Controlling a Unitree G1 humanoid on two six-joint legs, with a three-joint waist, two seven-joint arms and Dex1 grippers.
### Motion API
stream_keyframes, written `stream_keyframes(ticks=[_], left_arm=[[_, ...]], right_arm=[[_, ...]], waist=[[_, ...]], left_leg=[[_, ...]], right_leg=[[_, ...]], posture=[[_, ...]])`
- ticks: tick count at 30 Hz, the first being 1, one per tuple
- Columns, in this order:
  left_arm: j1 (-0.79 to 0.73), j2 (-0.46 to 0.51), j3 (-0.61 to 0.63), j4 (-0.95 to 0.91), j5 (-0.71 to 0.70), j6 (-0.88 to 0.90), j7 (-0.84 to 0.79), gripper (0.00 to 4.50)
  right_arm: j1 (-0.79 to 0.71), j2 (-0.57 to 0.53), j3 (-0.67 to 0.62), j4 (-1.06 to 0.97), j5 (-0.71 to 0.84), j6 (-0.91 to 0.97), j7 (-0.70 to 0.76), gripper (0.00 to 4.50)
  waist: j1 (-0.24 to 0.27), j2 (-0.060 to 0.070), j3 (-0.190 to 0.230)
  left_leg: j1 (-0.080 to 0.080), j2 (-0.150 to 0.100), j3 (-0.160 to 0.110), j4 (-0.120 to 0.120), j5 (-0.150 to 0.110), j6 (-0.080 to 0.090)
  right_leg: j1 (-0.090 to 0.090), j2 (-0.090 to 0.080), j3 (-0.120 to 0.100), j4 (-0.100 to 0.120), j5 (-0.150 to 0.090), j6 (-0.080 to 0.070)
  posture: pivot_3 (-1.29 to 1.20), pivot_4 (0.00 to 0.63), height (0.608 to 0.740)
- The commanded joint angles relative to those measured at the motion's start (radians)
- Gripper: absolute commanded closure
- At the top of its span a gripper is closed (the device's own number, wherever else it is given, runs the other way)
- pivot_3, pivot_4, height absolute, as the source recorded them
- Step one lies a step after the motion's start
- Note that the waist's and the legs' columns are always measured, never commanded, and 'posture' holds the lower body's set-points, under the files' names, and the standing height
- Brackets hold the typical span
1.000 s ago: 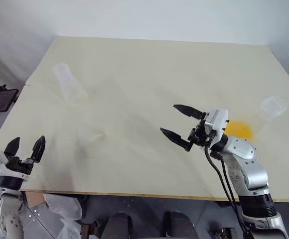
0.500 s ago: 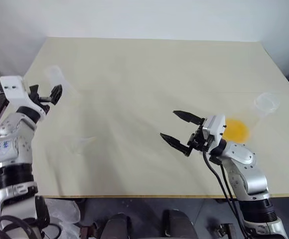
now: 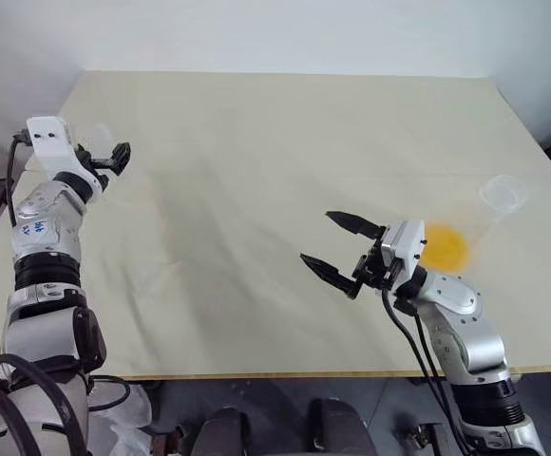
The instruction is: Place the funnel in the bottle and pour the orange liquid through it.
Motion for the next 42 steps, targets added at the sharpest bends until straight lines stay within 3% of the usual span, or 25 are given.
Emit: stream_keyframes(ticks=[1,8,12,18,21,27,32,42], left_arm=[[-0.037,0.015,-0.002,0.030,0.015,-0.042,-0.029,0.00],[-0.043,0.011,-0.007,0.054,0.025,-0.093,-0.056,2.12],[-0.037,0.015,0.004,0.049,0.016,-0.120,-0.076,2.14],[-0.027,-0.029,0.019,-0.078,-0.076,-0.124,-0.272,2.14],[0.004,-0.100,-0.111,-0.309,-0.131,0.037,-0.495,2.14],[0.054,-0.212,-0.295,-0.503,-0.137,0.177,-0.670,2.14],[0.076,-0.270,-0.416,-0.474,-0.038,0.077,-0.723,2.14],[0.062,-0.309,-0.451,-0.390,0.024,-0.053,-0.760,2.14]], right_arm=[[0.010,0.006,-0.004,-0.051,0.011,-0.015,-0.009,0.02],[0.022,0.011,-0.004,-0.049,0.008,-0.021,-0.013,0.00],[0.030,0.006,-0.010,-0.053,0.008,-0.023,-0.013,0.00],[0.055,-0.023,-0.044,-0.090,0.005,-0.020,-0.026,0.00],[0.134,-0.083,-0.125,-0.165,0.031,0.007,-0.036,0.00],[0.292,-0.163,-0.251,-0.264,0.067,0.046,-0.052,0.00],[0.387,-0.187,-0.317,-0.339,0.101,0.069,-0.066,0.00],[0.491,-0.182,-0.327,-0.400,0.111,0.094,-0.089,0.00]], waist=[[0.000,0.000,0.000],[0.000,0.000,0.000],[0.000,0.000,0.000],[0.001,0.000,0.000],[0.015,0.000,0.000],[0.027,0.000,0.000],[0.021,0.000,0.000],[0.033,0.000,0.000]], left_leg=[[0.000,0.000,0.000,0.000,0.000,0.000],[0.000,0.000,0.000,0.000,0.000,0.000],[-0.001,0.000,-0.001,0.001,0.000,0.000],[-0.005,0.000,-0.003,0.002,0.000,0.000],[-0.007,-0.001,-0.006,0.004,0.000,0.000],[-0.008,-0.002,-0.007,0.003,0.000,0.000],[-0.005,0.000,-0.001,0.003,0.000,0.000],[-0.006,0.000,-0.001,0.005,0.000,0.000]], right_leg=[[0.000,0.000,0.000,0.000,0.000,0.000],[0.000,0.000,0.000,0.000,0.000,0.000],[0.000,0.000,-0.001,0.000,0.000,0.000],[-0.002,0.000,-0.002,0.000,0.000,0.000],[-0.002,-0.001,-0.004,0.000,0.000,0.000],[-0.001,0.000,-0.003,0.000,0.000,0.000],[-0.002,0.000,-0.002,-0.001,0.000,0.000],[-0.001,0.000,-0.001,-0.001,0.000,0.000]], posture=[[0.00,0.150,0.740],[0.00,0.150,0.740],[0.00,0.150,0.740],[0.00,0.150,0.740],[0.00,0.150,0.740],[0.00,0.150,0.740],[0.00,0.150,0.740],[0.00,0.150,0.740]])
